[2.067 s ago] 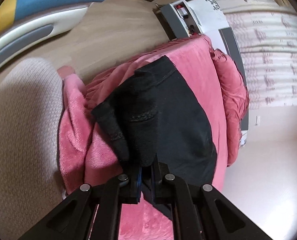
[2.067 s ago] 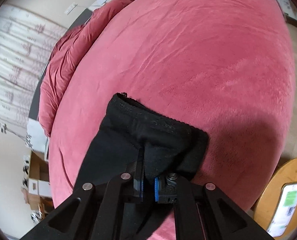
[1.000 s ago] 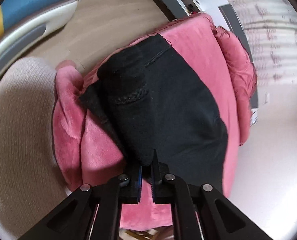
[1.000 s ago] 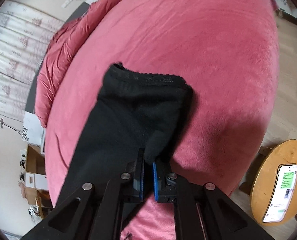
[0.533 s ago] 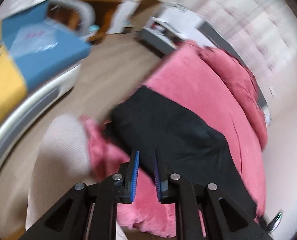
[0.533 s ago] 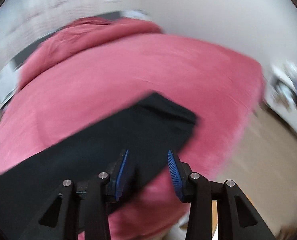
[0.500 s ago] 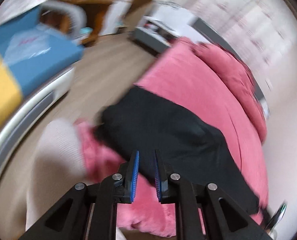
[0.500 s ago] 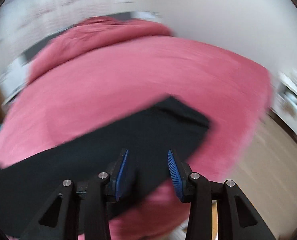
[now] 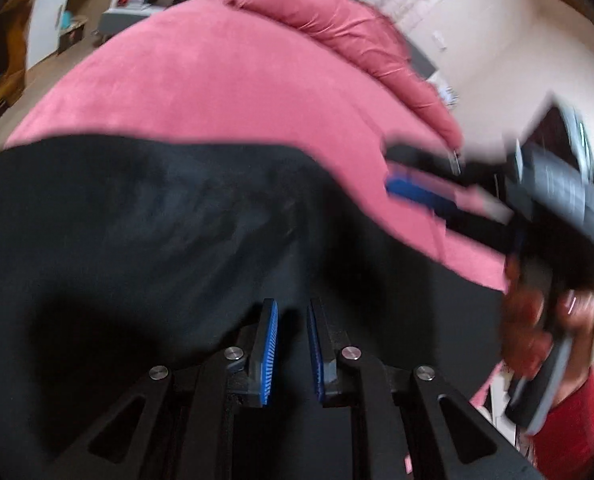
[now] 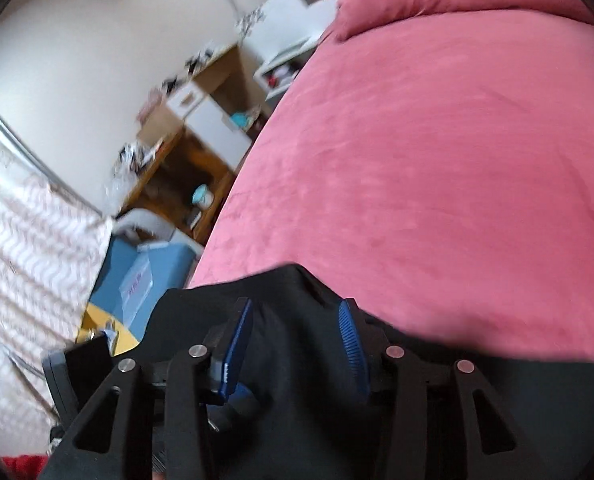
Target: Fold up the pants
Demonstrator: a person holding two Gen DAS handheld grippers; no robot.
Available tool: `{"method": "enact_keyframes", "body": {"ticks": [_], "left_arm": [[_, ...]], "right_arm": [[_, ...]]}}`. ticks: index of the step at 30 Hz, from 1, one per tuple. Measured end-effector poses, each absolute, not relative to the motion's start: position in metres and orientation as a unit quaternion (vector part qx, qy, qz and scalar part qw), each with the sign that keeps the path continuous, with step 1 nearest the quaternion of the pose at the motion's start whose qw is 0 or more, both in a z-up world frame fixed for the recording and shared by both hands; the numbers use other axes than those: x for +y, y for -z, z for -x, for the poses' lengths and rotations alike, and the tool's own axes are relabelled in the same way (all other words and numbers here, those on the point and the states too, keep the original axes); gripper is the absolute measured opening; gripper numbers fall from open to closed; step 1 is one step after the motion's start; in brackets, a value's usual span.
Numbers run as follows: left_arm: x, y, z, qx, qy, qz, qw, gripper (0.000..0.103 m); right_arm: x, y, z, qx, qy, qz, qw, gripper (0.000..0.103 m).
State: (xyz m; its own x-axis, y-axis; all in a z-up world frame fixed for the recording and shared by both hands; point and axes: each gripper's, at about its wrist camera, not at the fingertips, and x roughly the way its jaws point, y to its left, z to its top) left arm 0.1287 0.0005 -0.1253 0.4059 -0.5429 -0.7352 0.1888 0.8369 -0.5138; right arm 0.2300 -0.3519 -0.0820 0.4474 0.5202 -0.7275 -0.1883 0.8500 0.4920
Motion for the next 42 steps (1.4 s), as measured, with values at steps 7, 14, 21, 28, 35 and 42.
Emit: {"method": "enact_keyframes", "body": {"ticks": [7,14,21,28,35,42], "left_arm": [[0.019,0.144,-0.108,0.496,0.233,0.212,0.809,0.014],[0.029,0.154,-0.112,0.487,0.234,0.233,0.808,0.014],[0.015,0.151,-0.099,0.481,0.228,0.205,0.821,0.013],[0.036,0.130,-0.113,0.462,0.189,0.219,0.838,0.014],[0.087,0.136,-0.120,0.454,0.115,0.264,0.843,0.013],[0.066,0.137,-0.113,0.459,0.095,0.210,0.858,0.014]], "right_arm": [[-0.325,0.127,-0.286,0.561,-0.220,-0.144,0.785,0.020],[-0.316,0.106,-0.275,0.487,-0.204,-0.125,0.840,0.005],[-0.315,0.117,-0.278,0.474,-0.150,-0.086,0.863,0.001],[-0.347,0.085,-0.187,0.410,-0.154,-0.088,0.895,0.002],[-0.372,0.138,-0.148,0.467,-0.104,-0.096,0.873,0.001],[-0.405,0.125,-0.116,0.446,-0.078,-0.170,0.875,0.049]]}}
